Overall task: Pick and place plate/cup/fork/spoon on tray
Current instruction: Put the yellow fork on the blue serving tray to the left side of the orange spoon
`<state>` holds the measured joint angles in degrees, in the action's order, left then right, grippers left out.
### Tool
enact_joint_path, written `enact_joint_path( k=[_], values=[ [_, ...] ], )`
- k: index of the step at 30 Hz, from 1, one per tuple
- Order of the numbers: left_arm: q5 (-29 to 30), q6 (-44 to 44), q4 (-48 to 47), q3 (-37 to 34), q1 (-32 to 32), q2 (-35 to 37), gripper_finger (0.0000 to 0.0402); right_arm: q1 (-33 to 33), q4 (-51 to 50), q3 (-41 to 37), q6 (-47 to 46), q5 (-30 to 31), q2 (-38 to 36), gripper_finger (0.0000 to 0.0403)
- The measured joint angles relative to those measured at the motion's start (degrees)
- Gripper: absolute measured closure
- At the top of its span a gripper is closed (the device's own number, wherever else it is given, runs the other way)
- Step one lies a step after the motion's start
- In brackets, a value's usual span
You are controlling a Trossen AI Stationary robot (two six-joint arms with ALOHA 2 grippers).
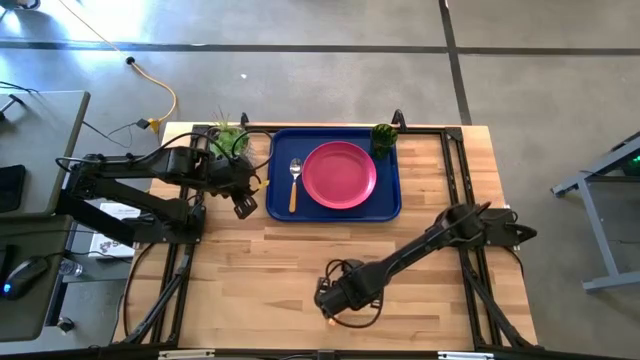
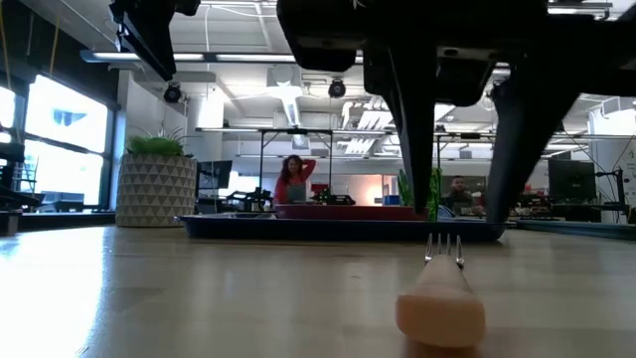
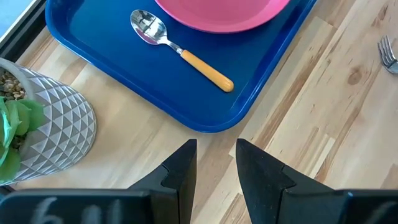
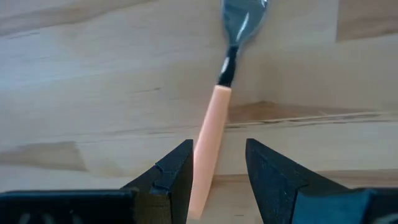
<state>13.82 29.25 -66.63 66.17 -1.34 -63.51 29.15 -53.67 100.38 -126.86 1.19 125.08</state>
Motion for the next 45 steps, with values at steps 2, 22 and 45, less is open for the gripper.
enact_joint_path(
  k=[2,22,45],
  values=[
    [0.00,0.00,0.02,0.00,0.00,-0.02,0.0298,0.36,0.23,0.00,-1.33,0.02,0.59,0.0265],
    [0.00,-1.21,0.00,0.00,-0.02,0.00,0.0298,0.00,2.12,-0.02,-2.07,1.51,3.74,0.0265],
    [-1.39,-2.08,-0.02,0.02,-0.02,-0.02,0.0298,-0.68,0.31,1.77,4.61,-0.02,5.50,0.0382]
  ],
)
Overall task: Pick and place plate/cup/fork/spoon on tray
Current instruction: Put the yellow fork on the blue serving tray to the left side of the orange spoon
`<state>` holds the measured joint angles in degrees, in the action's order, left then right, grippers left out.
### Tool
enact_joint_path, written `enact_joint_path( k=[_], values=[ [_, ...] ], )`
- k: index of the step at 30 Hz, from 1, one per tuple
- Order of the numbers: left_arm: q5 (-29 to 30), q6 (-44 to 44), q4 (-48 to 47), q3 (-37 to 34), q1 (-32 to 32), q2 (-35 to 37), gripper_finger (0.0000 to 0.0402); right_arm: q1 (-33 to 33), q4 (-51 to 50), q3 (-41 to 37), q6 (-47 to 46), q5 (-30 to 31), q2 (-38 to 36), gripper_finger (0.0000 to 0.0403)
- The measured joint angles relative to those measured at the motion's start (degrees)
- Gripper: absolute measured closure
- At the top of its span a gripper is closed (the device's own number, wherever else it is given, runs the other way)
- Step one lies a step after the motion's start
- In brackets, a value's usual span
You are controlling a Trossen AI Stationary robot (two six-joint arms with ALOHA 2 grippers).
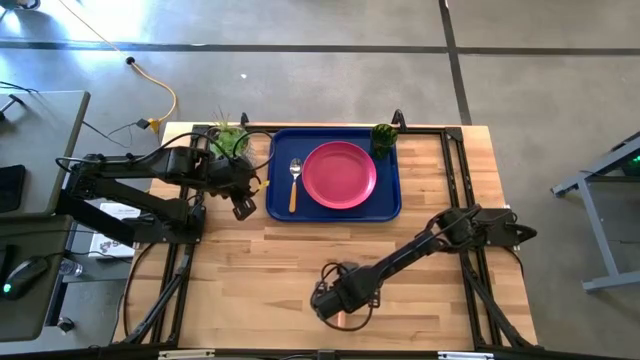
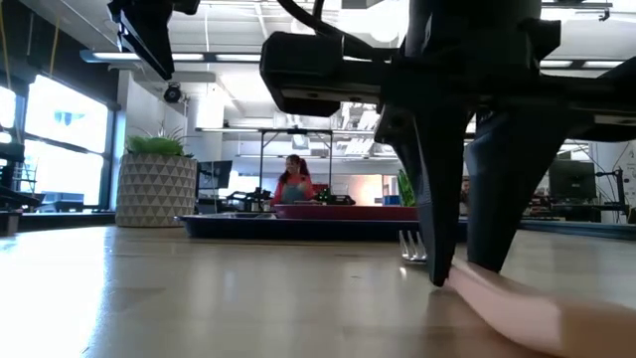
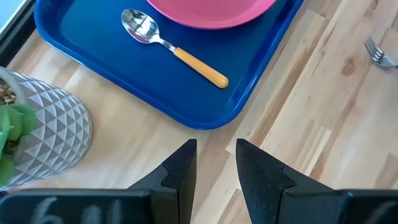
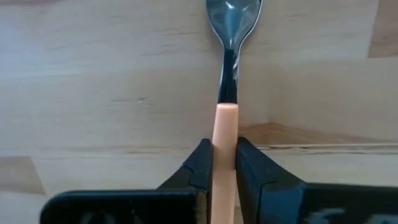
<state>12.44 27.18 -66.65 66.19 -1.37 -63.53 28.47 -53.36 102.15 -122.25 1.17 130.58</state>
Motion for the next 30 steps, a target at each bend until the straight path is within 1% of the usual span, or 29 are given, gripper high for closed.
enact_joint_path(
  k=[2,5,8,12,16,21,27,30],
  values=[
    [-0.12,0.08,0.02,0.00,0.02,0.00,0.0298,-0.06,-1.65,1.33,1.29,0.79,0.30,0.0382],
    [-0.12,0.51,0.00,0.00,0.02,0.00,0.0298,-0.74,-3.35,3.36,3.22,4.03,0.55,0.0377],
    [-0.55,2.51,-0.03,0.00,0.00,0.00,0.0298,-1.69,-3.15,5.31,5.40,6.76,0.53,0.0378],
    [-2.19,4.07,-0.50,0.00,0.02,0.00,0.0298,-3.11,-2.99,8.39,8.95,8.65,0.45,0.0378],
    [-2.33,4.81,-0.77,0.00,0.02,0.00,0.0298,-5.69,-2.62,11.44,13.13,11.52,0.36,0.0378],
    [-2.31,5.62,-0.90,0.00,0.02,0.00,0.0298,-8.33,0.43,14.31,19.12,14.62,0.23,0.0378],
    [-2.30,5.62,-0.90,0.00,0.02,0.00,0.0298,-11.67,5.36,14.32,24.78,15.12,0.44,0.0378],
    [-2.26,5.62,-0.90,0.00,0.02,0.02,0.0298,-12.76,6.00,14.32,26.22,13.10,1.57,0.0378]
  ],
)
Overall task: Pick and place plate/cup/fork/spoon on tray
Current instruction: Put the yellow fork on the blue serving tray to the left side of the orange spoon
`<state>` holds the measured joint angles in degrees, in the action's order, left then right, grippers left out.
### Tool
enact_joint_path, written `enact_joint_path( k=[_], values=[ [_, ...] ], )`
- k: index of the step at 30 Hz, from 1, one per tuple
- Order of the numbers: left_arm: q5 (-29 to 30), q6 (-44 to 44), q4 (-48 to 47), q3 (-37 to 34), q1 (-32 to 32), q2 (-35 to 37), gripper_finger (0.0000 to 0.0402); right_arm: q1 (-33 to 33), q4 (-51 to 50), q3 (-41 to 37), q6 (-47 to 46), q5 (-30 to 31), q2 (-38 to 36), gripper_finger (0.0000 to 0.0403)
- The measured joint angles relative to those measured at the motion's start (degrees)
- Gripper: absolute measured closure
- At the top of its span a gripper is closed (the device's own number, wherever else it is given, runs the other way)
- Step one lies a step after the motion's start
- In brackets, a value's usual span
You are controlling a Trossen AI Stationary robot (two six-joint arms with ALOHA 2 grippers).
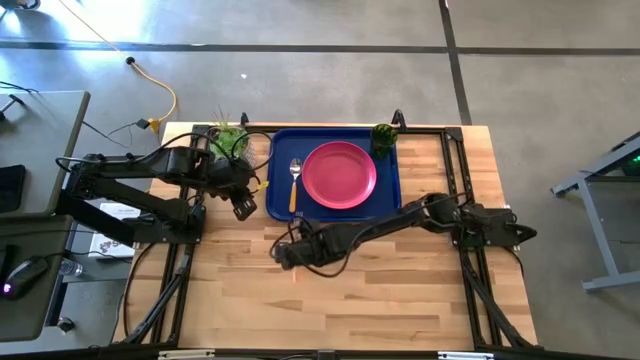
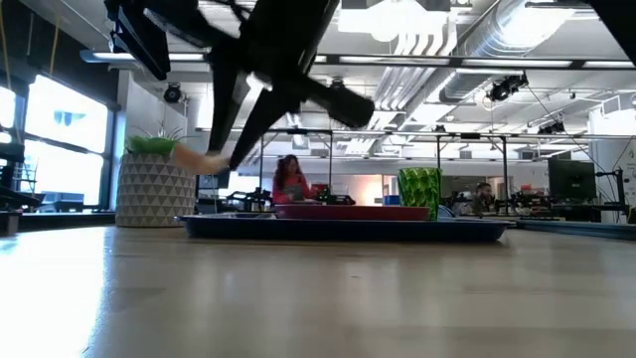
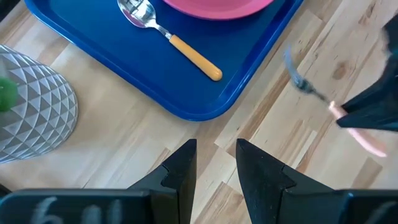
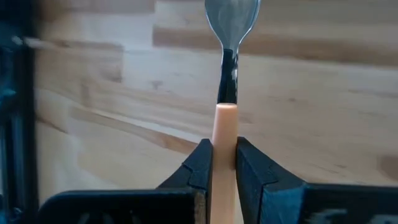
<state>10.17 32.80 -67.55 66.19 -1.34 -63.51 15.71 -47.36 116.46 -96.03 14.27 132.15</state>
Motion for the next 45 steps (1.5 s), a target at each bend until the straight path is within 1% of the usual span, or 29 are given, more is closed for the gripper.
enact_joint_path(
  k=[5,8,10,14,21,29,41,45],
  values=[
    [0.35,0.00,-0.06,0.02,0.00,-0.02,0.0298,-0.06,1.18,-0.09,0.08,-3.92,2.56,0.0378],
    [0.67,-0.01,-0.11,0.02,-0.03,-0.01,0.0298,0.04,2.03,-0.07,0.09,-8.50,4.84,0.0377],
    [0.76,0.00,-0.17,0.02,-0.13,0.00,0.0298,0.04,2.25,-0.11,0.09,-10.50,5.58,0.0377],
    [0.90,0.00,-0.20,0.02,-0.13,0.00,0.0298,0.06,2.30,-0.09,0.09,-12.35,5.81,0.0377],
    [0.90,0.00,-0.20,0.02,-0.13,0.00,0.0298,-0.03,-0.55,-0.09,0.09,-12.45,6.01,0.0377],
    [0.92,0.00,-0.20,0.02,-0.13,-0.02,0.0298,-0.29,-1.60,-0.09,0.12,-12.42,6.32,0.0377],
    [0.92,0.00,-0.20,0.02,-0.13,-0.02,0.0298,-0.35,-1.28,-0.09,1.03,-12.46,6.36,0.0372],
    [0.92,0.00,-0.20,0.02,-0.13,-0.02,0.0298,-0.35,-0.86,-0.01,1.16,-13.79,6.92,0.0370]
  ],
)
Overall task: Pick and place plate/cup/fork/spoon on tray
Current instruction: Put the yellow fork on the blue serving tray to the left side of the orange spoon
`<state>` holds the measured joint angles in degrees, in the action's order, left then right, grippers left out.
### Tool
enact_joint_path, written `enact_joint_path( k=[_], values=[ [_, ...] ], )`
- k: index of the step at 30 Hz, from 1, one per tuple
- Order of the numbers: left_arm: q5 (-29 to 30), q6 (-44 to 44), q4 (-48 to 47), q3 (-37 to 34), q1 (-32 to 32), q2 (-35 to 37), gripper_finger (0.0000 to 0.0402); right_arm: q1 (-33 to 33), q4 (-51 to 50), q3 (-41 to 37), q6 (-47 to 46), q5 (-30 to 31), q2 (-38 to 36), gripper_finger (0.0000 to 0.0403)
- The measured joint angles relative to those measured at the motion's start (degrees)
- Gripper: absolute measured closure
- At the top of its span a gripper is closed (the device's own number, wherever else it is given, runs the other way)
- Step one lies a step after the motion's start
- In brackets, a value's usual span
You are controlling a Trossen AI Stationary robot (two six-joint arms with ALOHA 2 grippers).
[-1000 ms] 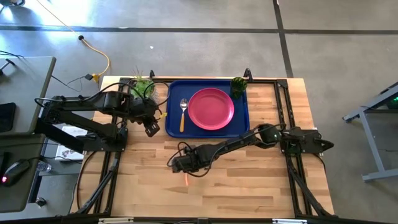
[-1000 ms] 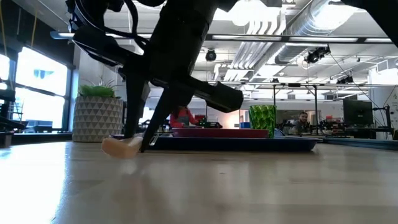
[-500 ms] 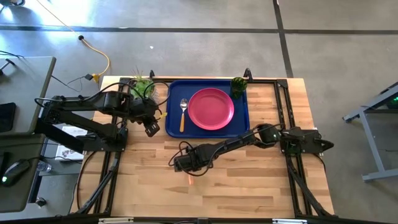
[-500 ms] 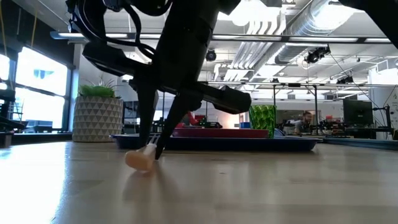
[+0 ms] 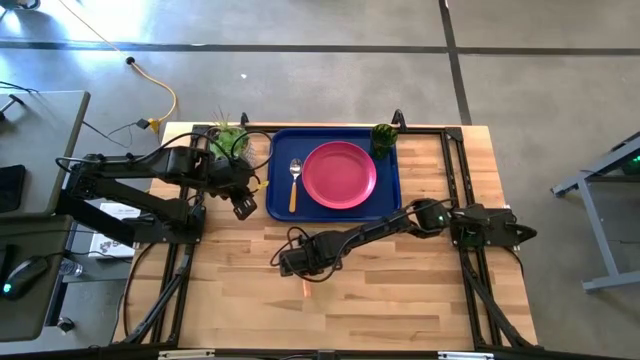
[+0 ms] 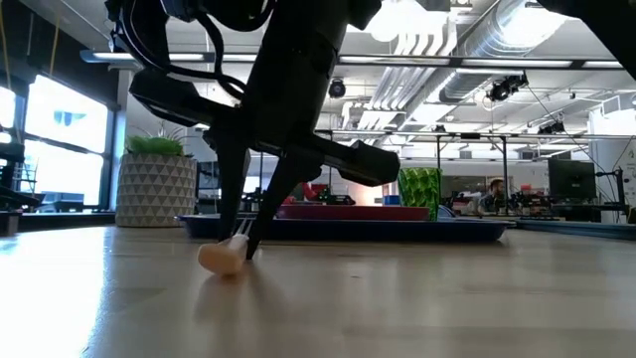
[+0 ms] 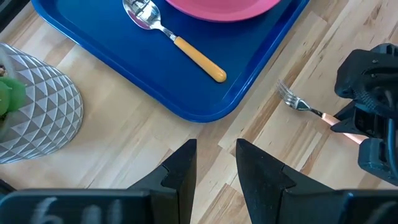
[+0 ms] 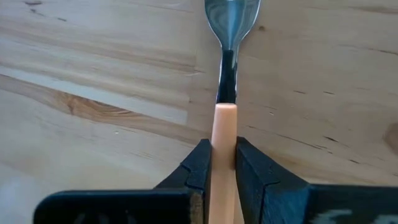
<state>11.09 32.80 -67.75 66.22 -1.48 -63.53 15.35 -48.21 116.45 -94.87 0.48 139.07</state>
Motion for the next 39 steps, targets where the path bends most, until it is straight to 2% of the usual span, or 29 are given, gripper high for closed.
enact_joint_path(
  k=[11,24,34,39],
  values=[
    [0.00,-0.35,0.02,-0.02,0.00,0.00,0.0298,0.00,0.44,0.03,-0.04,-0.08,0.15,0.0365],
    [0.00,-0.42,0.02,-0.02,0.00,0.00,0.0298,0.00,0.38,1.18,-0.04,1.30,0.48,0.0294],
    [0.00,-0.44,0.00,-0.02,0.00,0.02,0.0298,0.00,-1.27,3.97,0.86,2.44,0.58,0.0291],
    [0.00,-0.34,-0.07,-0.04,0.00,0.00,0.0298,0.00,-5.21,7.03,2.52,2.54,0.56,0.0291]
  ],
)
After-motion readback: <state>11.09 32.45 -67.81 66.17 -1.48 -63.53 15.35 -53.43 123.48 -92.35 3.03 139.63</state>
